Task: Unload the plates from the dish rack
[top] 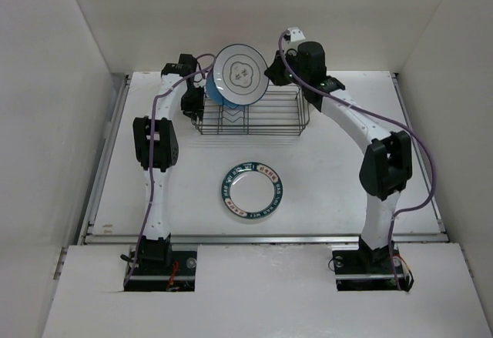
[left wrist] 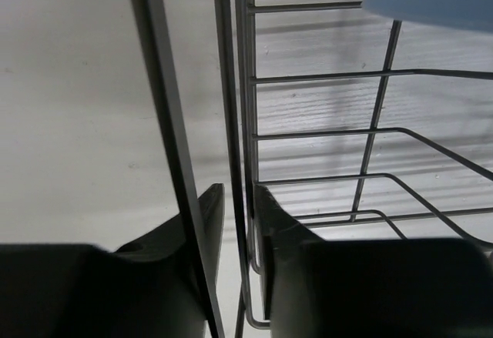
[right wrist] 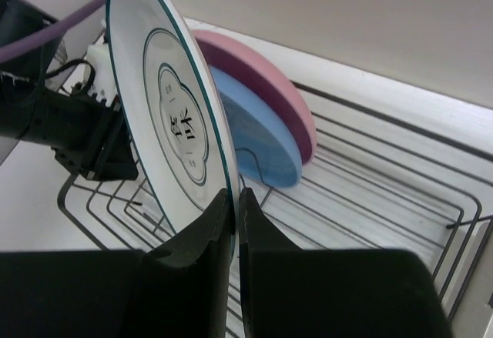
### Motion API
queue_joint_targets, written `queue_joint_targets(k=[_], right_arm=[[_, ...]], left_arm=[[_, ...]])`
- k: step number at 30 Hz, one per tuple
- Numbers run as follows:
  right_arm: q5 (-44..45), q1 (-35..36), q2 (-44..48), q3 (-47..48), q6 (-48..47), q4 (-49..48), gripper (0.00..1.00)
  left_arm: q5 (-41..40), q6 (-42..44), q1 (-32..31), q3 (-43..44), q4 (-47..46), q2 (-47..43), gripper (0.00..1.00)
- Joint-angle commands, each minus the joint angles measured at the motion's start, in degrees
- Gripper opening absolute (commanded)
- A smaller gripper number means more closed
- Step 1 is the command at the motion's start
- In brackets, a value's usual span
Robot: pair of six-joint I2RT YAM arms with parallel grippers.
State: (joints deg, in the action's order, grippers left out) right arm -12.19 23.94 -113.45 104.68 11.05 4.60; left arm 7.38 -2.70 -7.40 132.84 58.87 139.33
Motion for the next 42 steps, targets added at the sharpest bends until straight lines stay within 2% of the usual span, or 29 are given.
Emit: queue_joint_targets(k=[1, 4, 9, 12, 17, 19, 25, 30, 31, 32, 33, 35, 37, 42], right_arm=[[-0.3, 0.0, 6.2, -3.5, 0.1, -1.4, 0.00], [-1.5, 0.0, 11.2, -7.0, 0.1, 0.0, 0.00], [-10.8, 0.0, 19.5, -15.2, -1.9, 5.8, 0.00], [-18.2, 0.0, 22.7, -22.6, -2.4, 7.8, 0.00], [-24.5, 0.0, 26.3, -31.5, -2.4, 9.7, 0.00], [-24.6, 0.6, 26.3, -33.7, -3.0, 12.1, 0.00], [-24.0, 1.8, 21.9, -35.6, -4.5, 14.9, 0.00], [-21.5, 4.5, 17.3, -35.0, -7.5, 19.9, 0.00], [-20.4, 4.5, 17.3, -34.4, -8.1, 20.6, 0.05], [-19.1, 5.1, 16.5, -34.4, -8.1, 21.8, 0.14], [-16.8, 5.6, 16.5, -33.8, -8.1, 21.9, 0.30], [-15.1, 6.2, 16.5, -33.8, -8.7, 23.3, 0.39], [-12.3, 6.9, 16.0, -33.2, -8.7, 24.0, 0.56], [-5.9, 8.4, 16.5, -33.2, -9.2, 24.0, 0.63]], left_arm=[[-1.4, 0.3, 0.2, -0.2, -0.2, -4.9, 0.25], [-1.4, 0.9, 0.2, -0.2, -0.2, -6.0, 0.28], [-1.4, 1.9, 0.2, -1.3, -2.6, -9.5, 0.30], [-0.7, 3.2, 0.2, -4.8, -7.5, -13.5, 0.30], [3.4, 5.9, 0.2, -8.0, -15.8, -17.5, 0.35], [4.7, 7.3, 0.2, -8.0, -17.5, -18.1, 0.40], [7.5, 12.8, 0.2, -8.2, -23.9, -18.1, 0.46], [7.5, 12.8, -0.3, -10.5, -27.8, -18.1, 0.53], [8.0, 12.8, -0.9, -10.5, -28.6, -18.1, 0.55], [8.0, 12.3, -0.9, -10.5, -29.2, -18.1, 0.55], [8.0, 12.3, -0.9, -10.5, -29.3, -17.6, 0.56], [8.7, 12.3, -0.9, -10.5, -29.9, -17.6, 0.58], [9.2, 12.8, -0.9, -10.5, -30.4, -17.0, 0.58], [10.6, 14.7, -1.4, -10.5, -31.5, -15.8, 0.59]])
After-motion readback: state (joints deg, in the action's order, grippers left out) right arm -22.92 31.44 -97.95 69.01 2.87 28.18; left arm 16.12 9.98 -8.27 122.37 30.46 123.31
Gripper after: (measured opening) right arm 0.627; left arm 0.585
